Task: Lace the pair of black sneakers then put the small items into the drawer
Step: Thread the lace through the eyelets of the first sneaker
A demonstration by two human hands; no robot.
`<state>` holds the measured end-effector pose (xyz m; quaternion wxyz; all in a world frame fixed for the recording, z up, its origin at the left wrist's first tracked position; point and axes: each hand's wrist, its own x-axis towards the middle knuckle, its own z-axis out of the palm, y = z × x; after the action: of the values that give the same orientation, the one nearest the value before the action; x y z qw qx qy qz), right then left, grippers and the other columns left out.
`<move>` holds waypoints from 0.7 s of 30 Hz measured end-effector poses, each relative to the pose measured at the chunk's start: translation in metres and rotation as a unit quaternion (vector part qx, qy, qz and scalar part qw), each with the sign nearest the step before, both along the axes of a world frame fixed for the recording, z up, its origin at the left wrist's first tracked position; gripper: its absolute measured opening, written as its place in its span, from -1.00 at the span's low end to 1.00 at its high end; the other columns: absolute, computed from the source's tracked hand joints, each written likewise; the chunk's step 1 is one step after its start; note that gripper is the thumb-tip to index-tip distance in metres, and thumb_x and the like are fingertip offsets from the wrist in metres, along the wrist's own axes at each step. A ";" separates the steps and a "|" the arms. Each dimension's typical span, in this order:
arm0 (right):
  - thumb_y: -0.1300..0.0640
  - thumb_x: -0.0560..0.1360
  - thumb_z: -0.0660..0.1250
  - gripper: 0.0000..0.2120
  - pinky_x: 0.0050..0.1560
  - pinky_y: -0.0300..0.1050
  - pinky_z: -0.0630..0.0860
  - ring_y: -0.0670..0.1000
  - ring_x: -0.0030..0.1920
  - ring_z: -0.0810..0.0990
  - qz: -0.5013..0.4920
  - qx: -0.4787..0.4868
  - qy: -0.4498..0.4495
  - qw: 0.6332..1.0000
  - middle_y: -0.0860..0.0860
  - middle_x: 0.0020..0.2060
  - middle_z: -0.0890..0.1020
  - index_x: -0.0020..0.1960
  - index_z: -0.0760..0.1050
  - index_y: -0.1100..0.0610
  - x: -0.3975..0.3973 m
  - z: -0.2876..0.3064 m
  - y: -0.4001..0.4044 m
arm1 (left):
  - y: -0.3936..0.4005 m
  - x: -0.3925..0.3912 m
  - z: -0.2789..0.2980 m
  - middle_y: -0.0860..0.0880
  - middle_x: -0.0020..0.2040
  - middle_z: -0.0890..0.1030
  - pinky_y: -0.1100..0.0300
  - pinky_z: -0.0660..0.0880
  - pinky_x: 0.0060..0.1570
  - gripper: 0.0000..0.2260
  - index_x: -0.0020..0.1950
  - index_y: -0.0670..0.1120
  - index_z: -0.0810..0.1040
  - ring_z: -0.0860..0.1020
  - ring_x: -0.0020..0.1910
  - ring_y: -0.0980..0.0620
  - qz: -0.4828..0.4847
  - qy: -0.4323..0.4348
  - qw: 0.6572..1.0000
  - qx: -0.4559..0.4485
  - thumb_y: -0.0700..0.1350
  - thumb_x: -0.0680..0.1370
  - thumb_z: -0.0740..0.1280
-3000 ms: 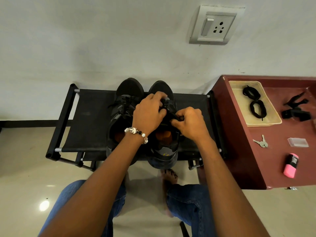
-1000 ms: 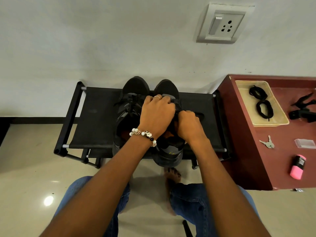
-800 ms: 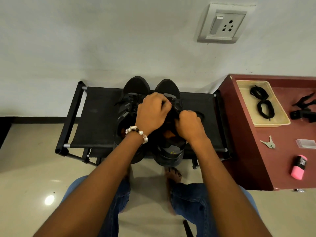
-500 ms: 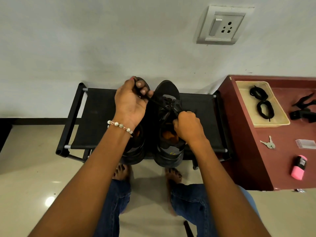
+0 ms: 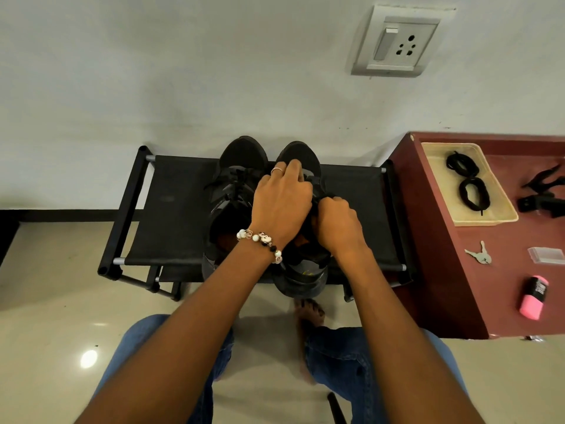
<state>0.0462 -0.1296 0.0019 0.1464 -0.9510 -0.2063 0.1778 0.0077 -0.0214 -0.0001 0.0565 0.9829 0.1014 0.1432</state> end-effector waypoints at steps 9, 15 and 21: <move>0.12 0.62 0.17 -0.74 -0.14 0.02 0.38 0.33 0.05 0.53 -0.025 0.011 -0.028 0.999 0.23 0.10 0.49 0.12 0.48 0.31 0.000 -0.007 0.003 | 0.021 -0.001 0.007 -0.13 -0.16 0.60 0.01 0.48 -0.07 -0.76 -0.14 -0.26 0.58 0.54 -0.12 -0.05 0.080 -0.036 0.860 -0.503 -0.14 0.60 0.23; 0.11 0.61 0.18 -0.74 -0.16 -0.01 0.35 0.31 0.03 0.53 -0.036 0.017 -0.032 0.999 0.21 0.07 0.49 0.09 0.49 0.30 -0.001 -0.009 0.002 | 0.038 -0.007 0.051 -0.06 -0.39 0.51 0.05 0.56 -0.21 -0.77 -0.22 -0.17 0.43 0.48 -0.44 0.01 0.058 -0.270 0.424 -0.862 -0.24 0.63 0.14; -0.01 0.55 0.26 -0.70 -0.15 0.01 0.43 0.29 0.01 0.55 -0.118 0.077 -0.005 0.990 0.16 0.04 0.54 0.12 0.51 0.19 0.000 -0.016 -0.002 | 0.049 -0.008 0.038 0.08 -0.32 0.48 0.25 0.35 -0.44 -0.86 -0.17 -0.03 0.49 0.36 -0.45 0.14 0.066 -0.240 0.674 -0.695 -0.16 0.59 0.27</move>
<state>0.0461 -0.1320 -0.0145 0.2377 -0.9555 -0.1069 0.1382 -0.0006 0.0277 0.0375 0.7364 0.5823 0.2190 0.2660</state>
